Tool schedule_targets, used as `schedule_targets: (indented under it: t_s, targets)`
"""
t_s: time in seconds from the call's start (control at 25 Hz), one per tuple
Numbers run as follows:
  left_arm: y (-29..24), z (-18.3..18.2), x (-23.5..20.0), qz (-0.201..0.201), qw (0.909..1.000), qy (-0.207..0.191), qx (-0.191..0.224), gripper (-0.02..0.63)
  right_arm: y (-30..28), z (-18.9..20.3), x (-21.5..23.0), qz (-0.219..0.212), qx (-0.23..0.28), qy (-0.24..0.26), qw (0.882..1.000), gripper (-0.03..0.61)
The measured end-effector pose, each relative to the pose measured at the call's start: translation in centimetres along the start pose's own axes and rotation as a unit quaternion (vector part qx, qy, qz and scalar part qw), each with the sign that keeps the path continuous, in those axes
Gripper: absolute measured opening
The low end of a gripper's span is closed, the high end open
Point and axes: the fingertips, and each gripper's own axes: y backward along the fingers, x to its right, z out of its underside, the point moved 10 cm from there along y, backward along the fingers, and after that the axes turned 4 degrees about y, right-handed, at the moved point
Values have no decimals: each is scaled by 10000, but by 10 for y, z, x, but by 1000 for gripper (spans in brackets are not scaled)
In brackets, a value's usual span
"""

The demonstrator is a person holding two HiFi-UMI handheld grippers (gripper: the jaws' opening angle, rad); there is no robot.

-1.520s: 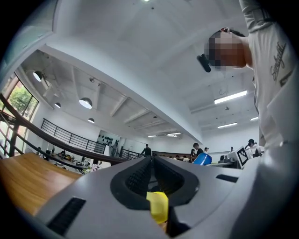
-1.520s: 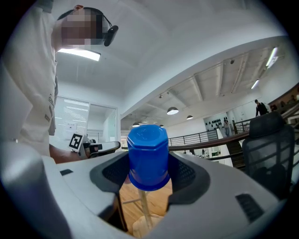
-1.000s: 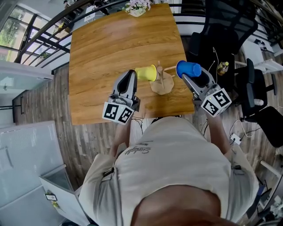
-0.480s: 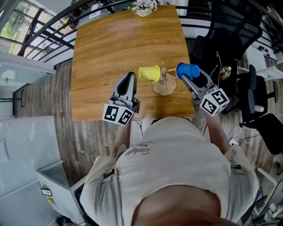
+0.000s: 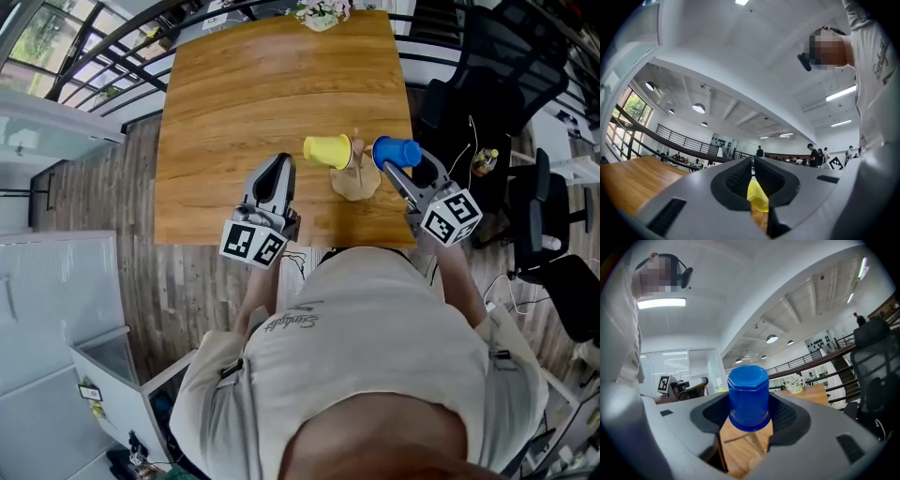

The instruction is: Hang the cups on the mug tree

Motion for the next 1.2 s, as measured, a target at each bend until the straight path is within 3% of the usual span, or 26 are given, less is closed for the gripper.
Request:
schedule_targets:
  t_s: [0.92, 1.2]
  targets:
    - [16, 5, -11, -182, 9997, 160, 77, 31, -12, 15, -3, -75, -133, -327, 9993, 250]
    - [24, 11, -7, -253, 9994, 242, 76, 31, -7, 29, -4, -30, -520, -397, 9979, 259]
